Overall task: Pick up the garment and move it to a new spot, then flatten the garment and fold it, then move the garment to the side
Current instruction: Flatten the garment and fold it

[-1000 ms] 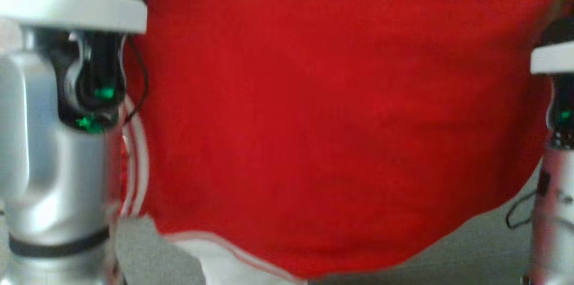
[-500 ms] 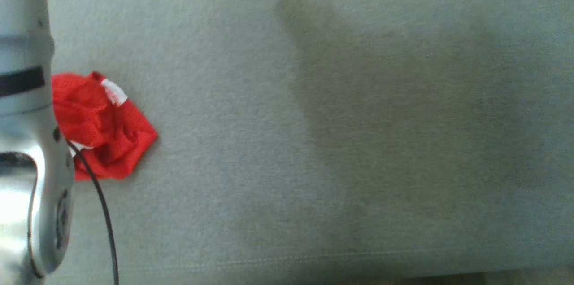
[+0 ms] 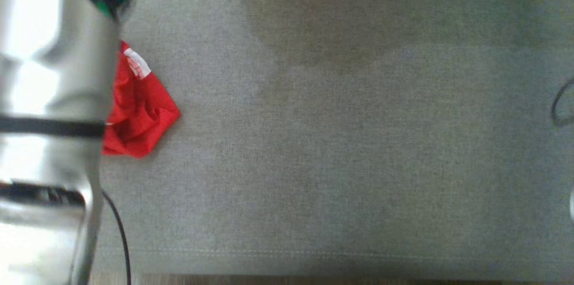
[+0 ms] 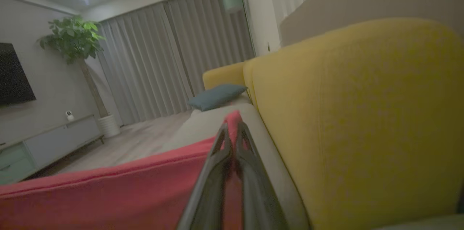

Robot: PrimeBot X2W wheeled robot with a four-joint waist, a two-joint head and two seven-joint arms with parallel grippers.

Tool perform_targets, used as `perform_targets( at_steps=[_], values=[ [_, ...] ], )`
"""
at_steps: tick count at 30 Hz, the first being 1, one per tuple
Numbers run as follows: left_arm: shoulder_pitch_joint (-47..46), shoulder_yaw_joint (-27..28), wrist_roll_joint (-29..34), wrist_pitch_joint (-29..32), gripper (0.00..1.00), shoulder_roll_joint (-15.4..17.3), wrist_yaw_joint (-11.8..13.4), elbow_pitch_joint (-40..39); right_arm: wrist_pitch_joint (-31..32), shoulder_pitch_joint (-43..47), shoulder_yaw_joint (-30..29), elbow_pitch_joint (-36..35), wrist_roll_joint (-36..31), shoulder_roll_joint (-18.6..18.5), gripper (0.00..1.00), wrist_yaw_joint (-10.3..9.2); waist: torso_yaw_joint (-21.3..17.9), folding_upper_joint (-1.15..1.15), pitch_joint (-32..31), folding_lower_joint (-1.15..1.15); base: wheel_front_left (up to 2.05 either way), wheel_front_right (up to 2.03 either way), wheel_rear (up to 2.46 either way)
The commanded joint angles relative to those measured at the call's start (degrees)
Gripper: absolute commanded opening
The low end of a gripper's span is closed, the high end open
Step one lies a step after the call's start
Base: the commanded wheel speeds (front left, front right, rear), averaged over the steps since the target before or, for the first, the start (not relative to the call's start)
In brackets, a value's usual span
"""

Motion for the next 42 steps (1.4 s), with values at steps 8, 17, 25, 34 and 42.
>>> perform_targets(
  at_steps=[8, 17, 25, 34, 42],
  values=[
    [16.05, -2.7, 2.31, -1.16, 0.0, 5.3, -1.87, 0.59, -0.04, 11.09, 7.02, 6.43, 2.99, -3.18, 0.0, -0.04, -0.37, 0.0, -5.93, -0.02, 0.0, 0.0, 0.0],
    [32.14, -7.67, 0.33, -0.64, 0.0, 8.23, -2.97, -2.02, 5.09, 21.79, 18.37, 9.52, 6.59, -8.23, 0.0, -0.04, -0.88, 0.0, -13.15, -0.02, 0.0, 0.0, 0.0],
    [40.86, -14.32, -2.37, 4.24, 0.0, 12.13, -3.1, -9.25, 7.83, 29.2, 27.89, 8.14, 8.72, -11.91, 0.0, -0.04, -0.97, 0.0, -16.88, -0.02, 0.0, 0.0, 0.0],
    [47.51, -21.88, -7.38, 11.11, 0.0, 18.55, -3.11, -20.21, 13.42, 35.04, 33.41, 6.3, 14.28, -14.18, 0.0, -0.04, -0.97, 0.0, -20.41, -0.02, 0.0, 0.0, 0.0],
    [52.52, -25.33, -11.99, 16.7, 0.0, 23.91, -3.11, -28.28, 21.51, 41.42, 38.24, 1.13, 20.84, -16.34, 0.0, -0.04, -1.22, 0.0, -24.52, -0.02, 0.0, 0.0, 0.0]
  ],
)
